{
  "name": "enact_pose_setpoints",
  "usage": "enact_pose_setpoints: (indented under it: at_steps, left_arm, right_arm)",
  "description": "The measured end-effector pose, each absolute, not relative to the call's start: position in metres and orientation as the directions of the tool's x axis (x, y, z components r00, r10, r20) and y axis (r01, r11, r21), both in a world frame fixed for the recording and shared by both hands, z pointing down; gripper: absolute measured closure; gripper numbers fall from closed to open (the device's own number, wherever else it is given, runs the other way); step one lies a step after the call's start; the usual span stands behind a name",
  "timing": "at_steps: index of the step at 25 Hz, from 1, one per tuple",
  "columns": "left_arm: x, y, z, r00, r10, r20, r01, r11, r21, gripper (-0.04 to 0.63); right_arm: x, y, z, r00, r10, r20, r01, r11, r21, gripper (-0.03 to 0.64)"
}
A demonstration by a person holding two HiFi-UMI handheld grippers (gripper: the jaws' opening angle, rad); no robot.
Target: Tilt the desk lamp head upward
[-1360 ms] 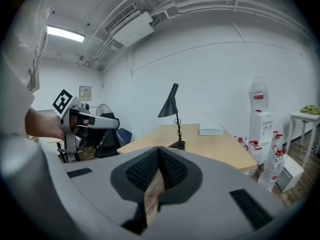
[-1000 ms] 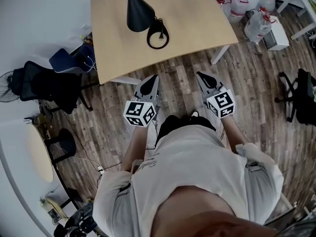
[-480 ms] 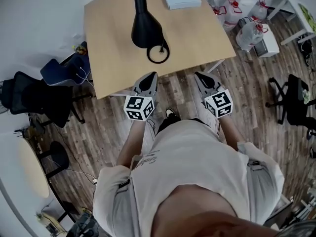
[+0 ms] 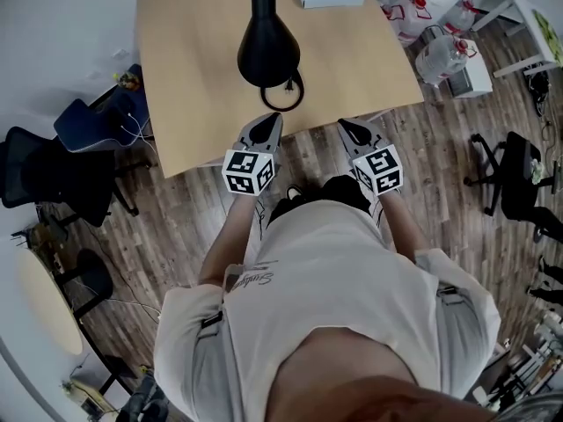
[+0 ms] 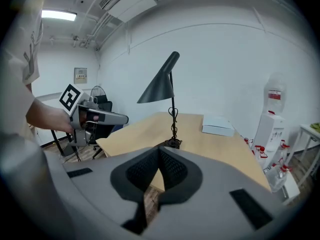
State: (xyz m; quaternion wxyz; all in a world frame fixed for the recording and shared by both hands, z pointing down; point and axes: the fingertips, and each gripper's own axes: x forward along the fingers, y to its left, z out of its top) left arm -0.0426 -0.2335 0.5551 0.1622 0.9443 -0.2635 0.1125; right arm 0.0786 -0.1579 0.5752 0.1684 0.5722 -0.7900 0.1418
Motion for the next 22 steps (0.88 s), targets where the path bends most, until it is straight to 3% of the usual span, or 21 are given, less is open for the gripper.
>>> enact_pose_setpoints:
  at_steps: [9, 22]
  left_arm:
    - [-0.026, -0.265, 0.58, 0.767, -0.532, 0.36, -0.626, -0.744, 0.234, 0.581]
    - [-0.007, -0.307, 0.583, 0.687, -0.636, 0.352, -0.718, -0.669, 0.193, 0.581]
  right_arm:
    - [0.089, -0.21, 0.626, -0.477, -0.708, 0.521, -0.835, 0.55, -0.016, 0.621]
    - [0.075, -0.307, 0.744, -0.576, -0.433, 0.693, -0.658, 0.749, -0.079, 0.621]
